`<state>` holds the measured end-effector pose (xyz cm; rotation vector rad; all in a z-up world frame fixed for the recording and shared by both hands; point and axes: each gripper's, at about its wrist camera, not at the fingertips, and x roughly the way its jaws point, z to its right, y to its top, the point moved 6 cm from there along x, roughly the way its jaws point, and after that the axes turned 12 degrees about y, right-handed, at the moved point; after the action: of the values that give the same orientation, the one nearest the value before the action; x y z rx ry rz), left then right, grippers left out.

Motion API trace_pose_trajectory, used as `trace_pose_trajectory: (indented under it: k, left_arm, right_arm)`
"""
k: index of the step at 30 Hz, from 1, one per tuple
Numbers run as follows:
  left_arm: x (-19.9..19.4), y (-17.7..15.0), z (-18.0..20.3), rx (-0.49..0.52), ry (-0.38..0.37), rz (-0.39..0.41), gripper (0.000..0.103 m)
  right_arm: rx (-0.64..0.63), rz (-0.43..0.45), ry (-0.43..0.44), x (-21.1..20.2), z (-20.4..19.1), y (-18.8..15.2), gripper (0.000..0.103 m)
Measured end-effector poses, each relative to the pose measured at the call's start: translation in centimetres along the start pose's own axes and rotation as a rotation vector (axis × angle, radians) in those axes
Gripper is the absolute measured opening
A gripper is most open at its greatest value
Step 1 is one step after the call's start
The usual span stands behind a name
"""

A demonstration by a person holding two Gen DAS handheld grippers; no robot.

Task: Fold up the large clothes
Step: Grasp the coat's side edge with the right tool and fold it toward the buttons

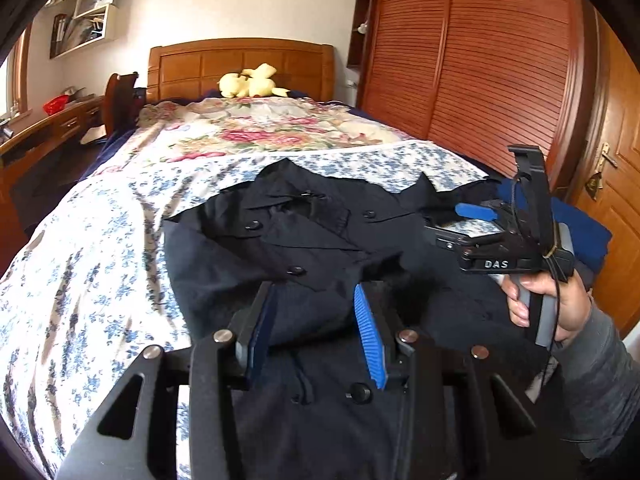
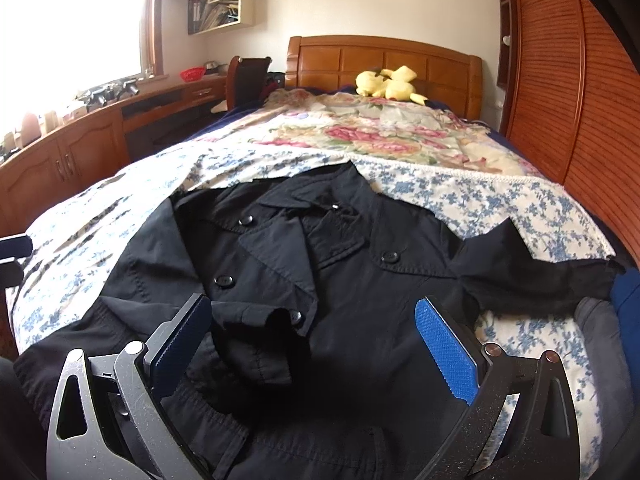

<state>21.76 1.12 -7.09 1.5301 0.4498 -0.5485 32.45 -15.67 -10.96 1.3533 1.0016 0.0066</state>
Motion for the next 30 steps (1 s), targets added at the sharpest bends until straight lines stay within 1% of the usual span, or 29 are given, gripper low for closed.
trace_pose_trajectory:
  k: [3, 11, 14, 17, 22, 25, 27, 28, 30]
  left_arm:
    - [1.2, -0.4, -1.0, 0.001, 0.038, 0.001, 0.038]
    - [4.2, -2.3, -3.4, -0.013, 0.090, -0.022, 0.038]
    - [4.6, -3.1, -3.6, -0.011, 0.095, -0.030, 0.038]
    - [4.4, -3.4, -3.7, 0.011, 0.119, -0.022, 0.038]
    - [3.9, -3.5, -3.4, 0.018, 0.117, -0.002, 0.038]
    - [3.7, -3.5, -3.1, 0.017, 0.102, 0.000, 0.038]
    - [3.7, -3.5, -3.1, 0.014, 0.099, -0.002, 0.038]
    - [3.6, -3.5, -3.2, 0.012, 0.100, -0.001, 0.038]
    - [3.6, -3.5, -3.4, 0.010, 0.104, 0.000, 0.038]
  right_arm:
    - [0.013, -0.027, 0.017, 1.6, 0.1, -0.8, 0.103]
    - [0.053, -0.098, 0.096, 5.1, -0.2, -2.6, 0.101]
    - [0.064, -0.121, 0.125, 6.1, -0.6, -3.2, 0.099]
    - [0.069, -0.136, 0.164, 6.8, -1.2, -3.7, 0.098]
    - [0.045, -0.159, 0.183, 7.6, -2.4, -4.4, 0.095]
    - [0.038, -0.168, 0.193, 7.8, -2.8, -4.8, 0.086]
    - [0.033, -0.174, 0.201, 8.0, -3.0, -4.9, 0.071]
    - [0.028, -0.177, 0.194, 8.1, -3.1, -4.9, 0.067]
    - [0.021, -0.179, 0.197, 8.1, -3.2, -4.9, 0.051]
